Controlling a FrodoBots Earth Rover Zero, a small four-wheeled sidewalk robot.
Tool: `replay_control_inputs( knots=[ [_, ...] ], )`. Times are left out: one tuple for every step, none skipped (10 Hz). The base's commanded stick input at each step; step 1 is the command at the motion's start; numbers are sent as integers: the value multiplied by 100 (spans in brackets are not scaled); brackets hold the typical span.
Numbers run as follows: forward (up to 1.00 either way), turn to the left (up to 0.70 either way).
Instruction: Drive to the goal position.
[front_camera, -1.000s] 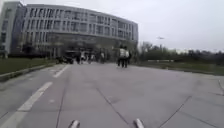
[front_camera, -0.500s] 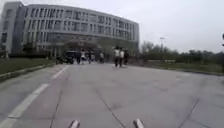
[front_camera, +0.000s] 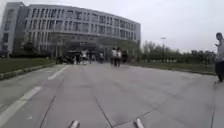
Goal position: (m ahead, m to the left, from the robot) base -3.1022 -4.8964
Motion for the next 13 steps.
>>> replay_control_inputs(
  knots=[
    [85,-3],
    [85,18],
    [85,34],
    [85,34],
    [85,2],
    [85,0],
    [85,0],
    [85,0],
    [85,0],
    [85,0],
    [85,0],
    [85,0],
    [85,0]
  ],
)
